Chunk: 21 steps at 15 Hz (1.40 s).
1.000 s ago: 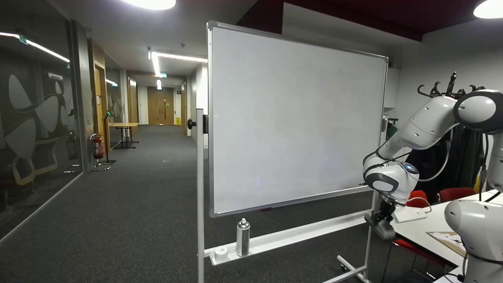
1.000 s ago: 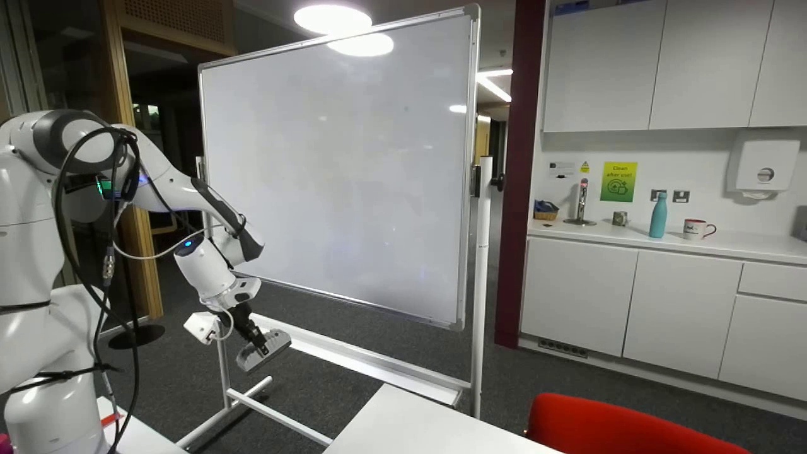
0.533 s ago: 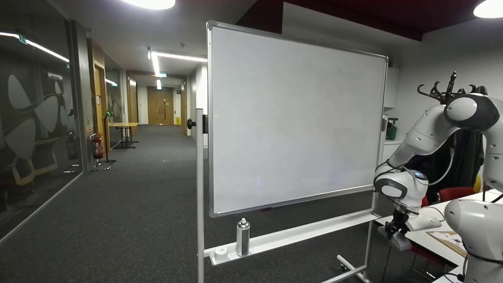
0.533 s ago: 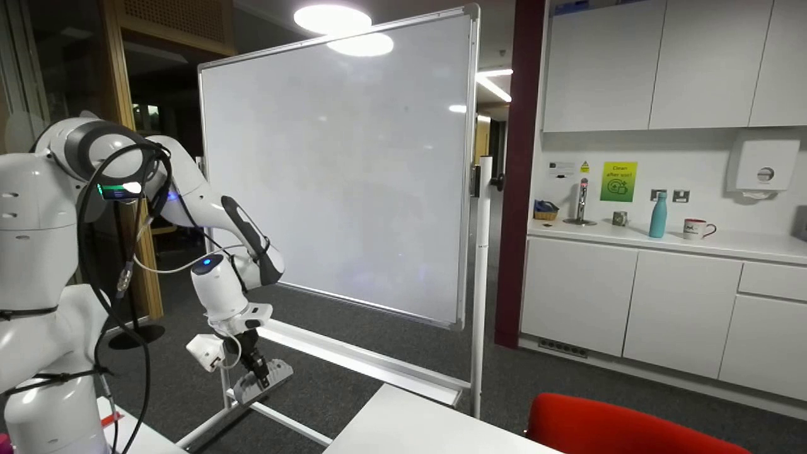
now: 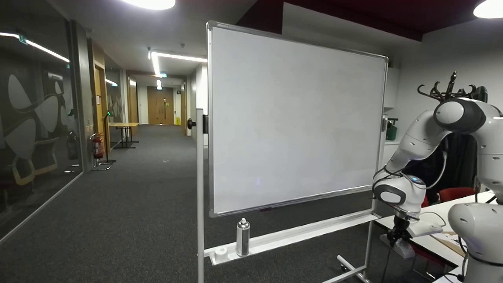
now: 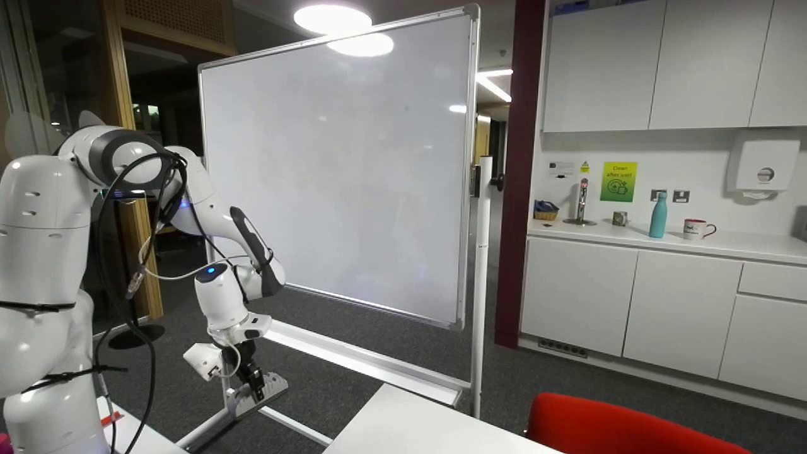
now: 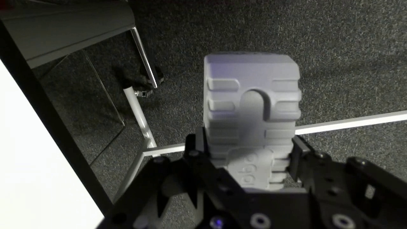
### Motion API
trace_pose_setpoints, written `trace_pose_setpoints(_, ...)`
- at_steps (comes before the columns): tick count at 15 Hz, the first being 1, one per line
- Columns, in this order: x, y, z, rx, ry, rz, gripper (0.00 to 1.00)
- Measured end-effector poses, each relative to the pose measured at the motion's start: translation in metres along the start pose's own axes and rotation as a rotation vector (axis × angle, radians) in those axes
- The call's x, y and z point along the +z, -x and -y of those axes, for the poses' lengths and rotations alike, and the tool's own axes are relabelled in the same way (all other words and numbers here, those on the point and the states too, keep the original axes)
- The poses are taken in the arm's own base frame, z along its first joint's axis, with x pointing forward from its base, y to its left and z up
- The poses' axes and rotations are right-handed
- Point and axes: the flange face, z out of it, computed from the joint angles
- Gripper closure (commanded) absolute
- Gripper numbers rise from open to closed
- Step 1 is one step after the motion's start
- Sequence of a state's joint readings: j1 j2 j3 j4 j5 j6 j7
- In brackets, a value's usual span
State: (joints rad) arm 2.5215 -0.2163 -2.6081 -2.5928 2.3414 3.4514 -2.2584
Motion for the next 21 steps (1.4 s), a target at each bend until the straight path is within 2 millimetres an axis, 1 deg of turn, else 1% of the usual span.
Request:
trace_pose_setpoints(4,-0.015,-0.029,0.017,-0.035,-0.006,-0.081,0.65)
trace_pose_setpoints(8,-0.033,-0.06,0.024,-0.038,-0.011,-0.167,0.65)
trace_pose_setpoints(11,-0.042,-0.078,0.03,-0.03,-0.022,-0.21,0.65)
trace_pose_setpoints(12,-0.044,-0.083,0.032,-0.026,-0.027,-0.22,0.4)
trace_pose_setpoints(15,-0.049,-0.09,0.039,-0.016,-0.04,-0.238,0.4)
trace_pose_setpoints(21,-0.049,-0.09,0.04,-0.016,-0.041,-0.239,0.4)
